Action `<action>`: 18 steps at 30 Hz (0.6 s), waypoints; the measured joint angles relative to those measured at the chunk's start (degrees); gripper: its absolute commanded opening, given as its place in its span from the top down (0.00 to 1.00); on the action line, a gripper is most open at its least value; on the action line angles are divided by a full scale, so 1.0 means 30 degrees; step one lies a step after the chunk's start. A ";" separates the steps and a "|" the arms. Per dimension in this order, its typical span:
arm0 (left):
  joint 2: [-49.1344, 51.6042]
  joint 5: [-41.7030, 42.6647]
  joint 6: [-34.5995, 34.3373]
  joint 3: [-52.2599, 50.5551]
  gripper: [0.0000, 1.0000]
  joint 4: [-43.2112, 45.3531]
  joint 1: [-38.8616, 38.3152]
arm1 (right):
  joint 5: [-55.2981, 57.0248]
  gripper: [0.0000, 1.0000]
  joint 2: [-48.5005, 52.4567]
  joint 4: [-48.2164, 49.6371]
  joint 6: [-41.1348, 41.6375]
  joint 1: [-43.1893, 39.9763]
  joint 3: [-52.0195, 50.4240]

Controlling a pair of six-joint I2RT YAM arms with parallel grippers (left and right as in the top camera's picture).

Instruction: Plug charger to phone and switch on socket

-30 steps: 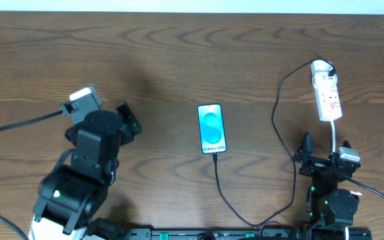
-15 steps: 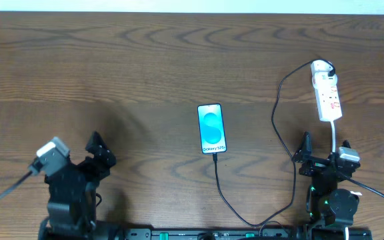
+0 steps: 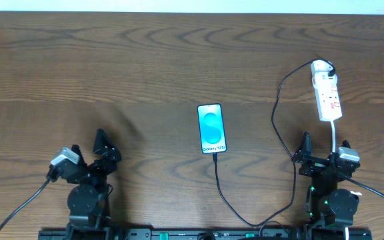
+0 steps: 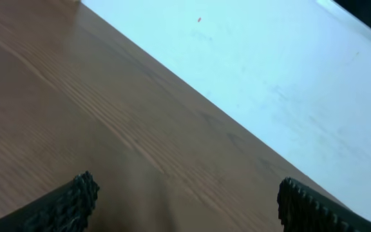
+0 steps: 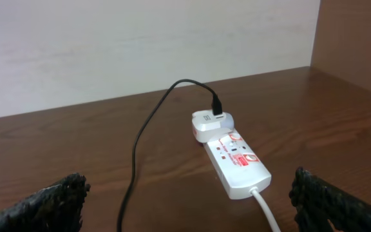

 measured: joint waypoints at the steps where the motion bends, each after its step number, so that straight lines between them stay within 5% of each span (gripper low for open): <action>1: -0.0219 0.0015 0.0058 -0.0474 0.08 0.0437 0.0080 | 0.0000 0.01 0.0000 0.0000 0.0000 0.0000 0.0000; 18: -0.0714 0.1093 0.4386 -0.1260 0.08 0.1355 0.1086 | -0.0007 0.01 -0.0007 0.0000 0.0000 0.0000 0.0000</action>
